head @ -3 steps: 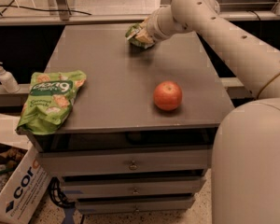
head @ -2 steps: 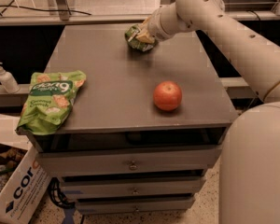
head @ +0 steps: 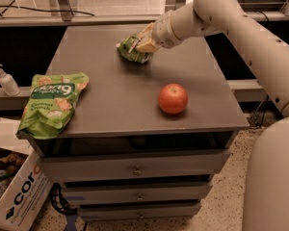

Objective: Move green jalapeno chip bag near green rice chip bag

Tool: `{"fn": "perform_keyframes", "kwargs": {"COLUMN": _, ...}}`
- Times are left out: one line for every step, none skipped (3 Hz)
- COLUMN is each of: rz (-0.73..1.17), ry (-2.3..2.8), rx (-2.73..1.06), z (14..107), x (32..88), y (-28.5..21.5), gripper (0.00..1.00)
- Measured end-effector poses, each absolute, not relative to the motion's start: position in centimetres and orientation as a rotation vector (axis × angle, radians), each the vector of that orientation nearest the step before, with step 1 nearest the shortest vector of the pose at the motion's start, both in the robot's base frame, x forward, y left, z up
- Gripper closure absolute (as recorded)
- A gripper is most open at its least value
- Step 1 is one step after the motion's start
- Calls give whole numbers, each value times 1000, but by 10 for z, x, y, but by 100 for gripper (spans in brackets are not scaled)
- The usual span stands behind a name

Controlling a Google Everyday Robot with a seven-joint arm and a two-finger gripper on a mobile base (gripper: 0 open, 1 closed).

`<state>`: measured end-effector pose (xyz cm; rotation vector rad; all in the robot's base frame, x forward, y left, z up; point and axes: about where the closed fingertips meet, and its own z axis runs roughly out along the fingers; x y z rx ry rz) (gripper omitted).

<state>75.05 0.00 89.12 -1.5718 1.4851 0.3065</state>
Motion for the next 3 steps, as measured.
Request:
{"fn": "perform_keyframes", "kwargs": {"rz": 490, "ry": 1398, "rx": -1637, "z": 892, "x": 703, "y": 21, "gripper": 100}}
{"fn": "perform_keyframes", "kwargs": {"rz": 641, "ry": 1269, "rx": -1722, "z": 903, "x": 652, "y": 51, "gripper": 100}}
{"fn": "perform_keyframes", "kwargs": {"rz": 732, "ry": 1165, "rx": -1793, "z": 907, "x": 616, "y": 76, "gripper": 100}}
